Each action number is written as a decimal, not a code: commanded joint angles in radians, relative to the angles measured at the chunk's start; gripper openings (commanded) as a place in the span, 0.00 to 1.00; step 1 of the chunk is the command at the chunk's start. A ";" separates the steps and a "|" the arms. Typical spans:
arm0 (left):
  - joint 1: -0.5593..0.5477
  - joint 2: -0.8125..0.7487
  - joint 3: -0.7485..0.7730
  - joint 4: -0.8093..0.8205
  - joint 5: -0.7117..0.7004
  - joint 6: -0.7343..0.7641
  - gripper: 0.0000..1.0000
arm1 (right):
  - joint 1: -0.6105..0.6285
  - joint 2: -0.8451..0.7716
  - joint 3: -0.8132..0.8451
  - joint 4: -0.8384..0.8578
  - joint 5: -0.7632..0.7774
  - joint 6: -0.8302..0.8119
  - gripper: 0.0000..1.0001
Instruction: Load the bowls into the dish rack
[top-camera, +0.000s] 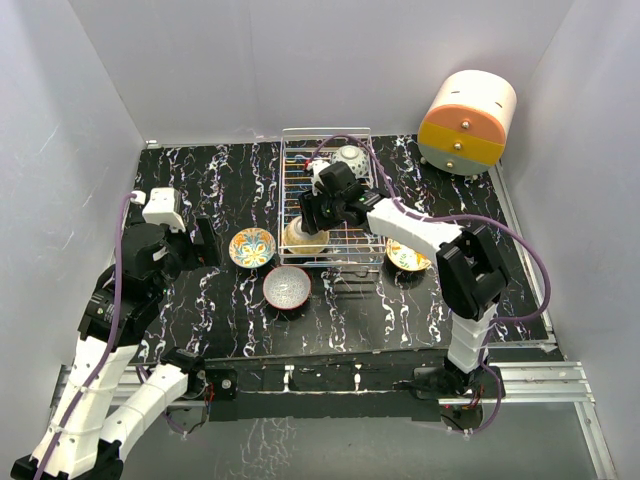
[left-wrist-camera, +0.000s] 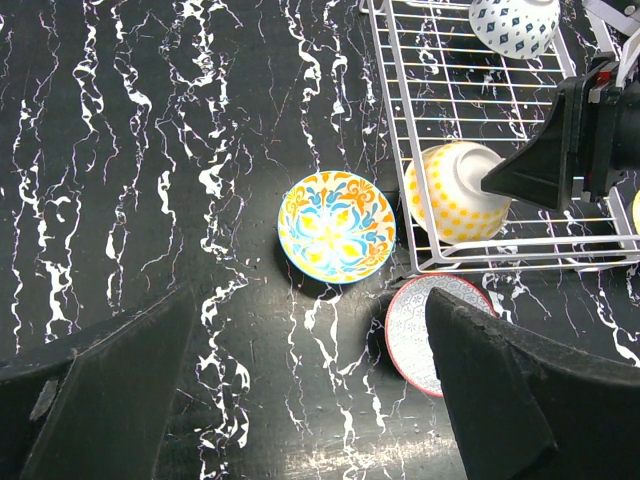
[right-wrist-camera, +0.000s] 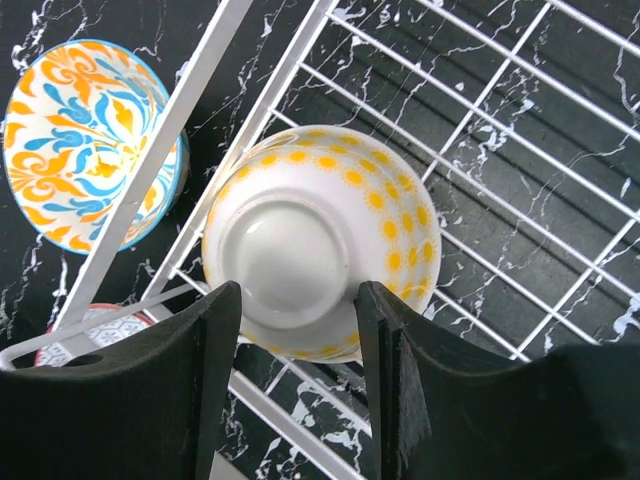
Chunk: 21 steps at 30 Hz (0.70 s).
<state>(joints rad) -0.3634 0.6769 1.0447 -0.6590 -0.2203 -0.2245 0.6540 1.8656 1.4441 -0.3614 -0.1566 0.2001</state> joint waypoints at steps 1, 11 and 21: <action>-0.003 -0.008 -0.003 0.004 -0.001 -0.001 0.97 | 0.015 -0.064 -0.015 0.019 -0.035 0.019 0.52; -0.004 -0.005 -0.011 0.014 0.004 -0.003 0.97 | 0.021 -0.113 -0.028 -0.052 -0.003 0.013 0.52; -0.004 -0.003 -0.008 0.015 0.007 -0.001 0.97 | 0.018 -0.080 0.069 -0.046 0.054 0.010 0.99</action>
<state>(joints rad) -0.3634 0.6769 1.0447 -0.6518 -0.2199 -0.2245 0.6731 1.7538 1.4208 -0.4282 -0.1455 0.2150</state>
